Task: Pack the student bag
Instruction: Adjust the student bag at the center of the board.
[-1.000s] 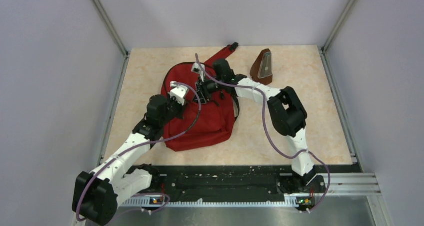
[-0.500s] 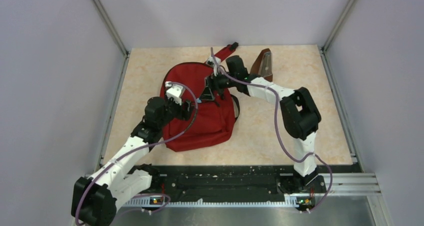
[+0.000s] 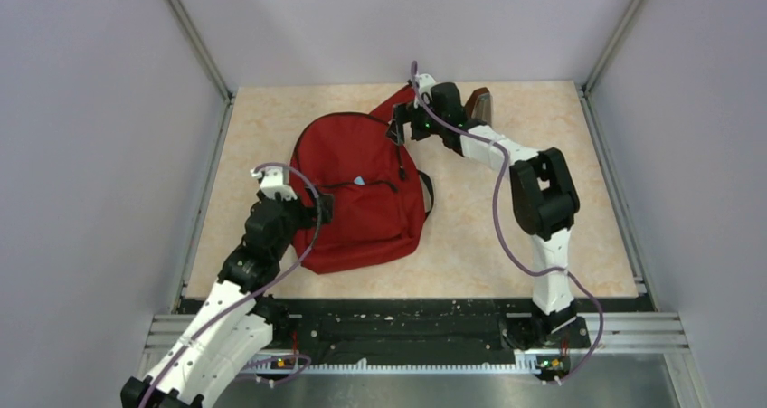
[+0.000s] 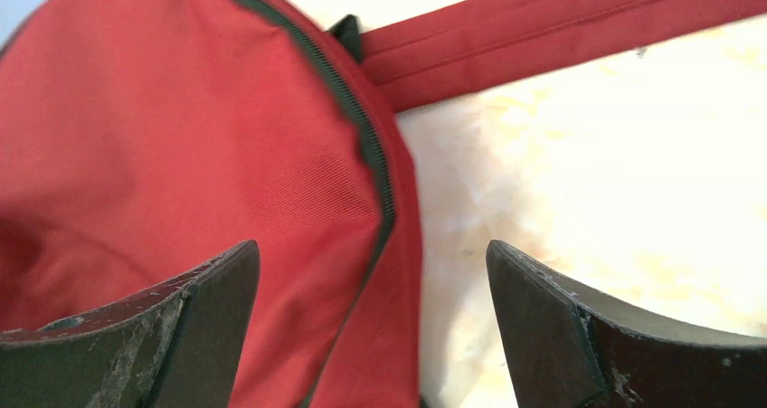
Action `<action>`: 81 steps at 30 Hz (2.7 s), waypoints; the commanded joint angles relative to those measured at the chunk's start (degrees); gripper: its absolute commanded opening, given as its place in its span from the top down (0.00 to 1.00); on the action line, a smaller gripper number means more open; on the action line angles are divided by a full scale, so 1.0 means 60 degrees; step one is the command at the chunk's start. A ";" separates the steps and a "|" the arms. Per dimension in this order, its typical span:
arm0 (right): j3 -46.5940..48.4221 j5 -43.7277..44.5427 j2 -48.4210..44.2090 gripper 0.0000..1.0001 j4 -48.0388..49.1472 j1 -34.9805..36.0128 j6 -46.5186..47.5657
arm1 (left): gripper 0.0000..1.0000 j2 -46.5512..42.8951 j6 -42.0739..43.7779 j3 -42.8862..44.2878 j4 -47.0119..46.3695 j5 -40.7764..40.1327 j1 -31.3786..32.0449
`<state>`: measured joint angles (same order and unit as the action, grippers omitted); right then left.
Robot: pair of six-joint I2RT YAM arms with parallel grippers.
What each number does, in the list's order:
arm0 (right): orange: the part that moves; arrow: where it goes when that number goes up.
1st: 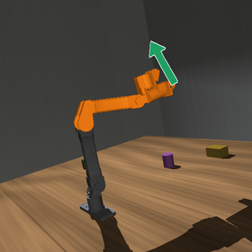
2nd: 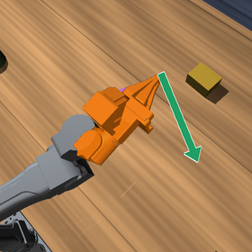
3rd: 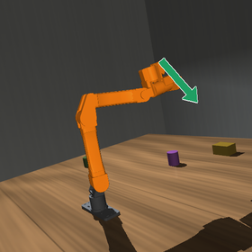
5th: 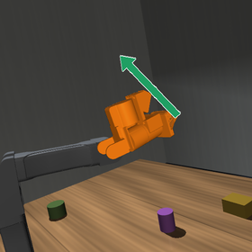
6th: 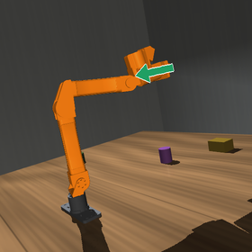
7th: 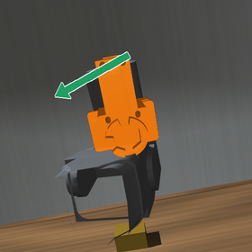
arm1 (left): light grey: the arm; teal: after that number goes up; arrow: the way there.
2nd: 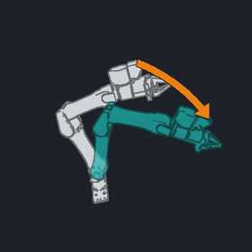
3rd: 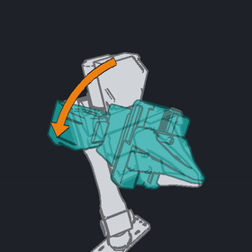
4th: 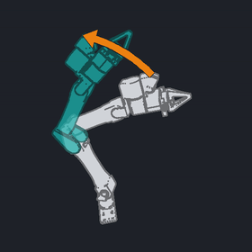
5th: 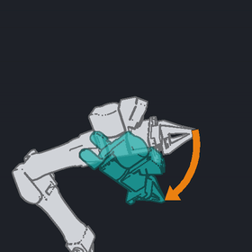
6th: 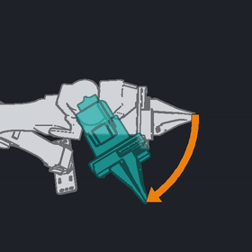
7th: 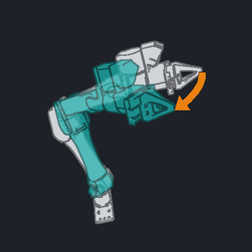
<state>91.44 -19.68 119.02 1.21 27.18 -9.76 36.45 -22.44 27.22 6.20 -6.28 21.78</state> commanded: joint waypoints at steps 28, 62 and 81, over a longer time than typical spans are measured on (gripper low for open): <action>-0.7077 0.2853 -0.4637 1.00 0.1572 0.0850 -0.1957 | 0.44 0.4817 -0.0968 -0.0613 -0.5385 -0.1433 -0.1154; -1.0706 0.7381 -1.1676 0.13 -0.0382 0.3558 -0.2344 | 0.16 0.1799 0.1305 0.1147 0.0531 -0.1859 0.2909; -1.0749 0.7663 -1.1678 0.13 -0.0524 0.3557 -0.2398 | 0.36 0.4030 0.1308 0.1389 0.0987 -0.4706 0.6979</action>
<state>26.28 24.69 50.00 -2.37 47.97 -24.64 59.70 -13.87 32.86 12.23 -28.29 63.44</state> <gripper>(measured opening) 0.866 0.661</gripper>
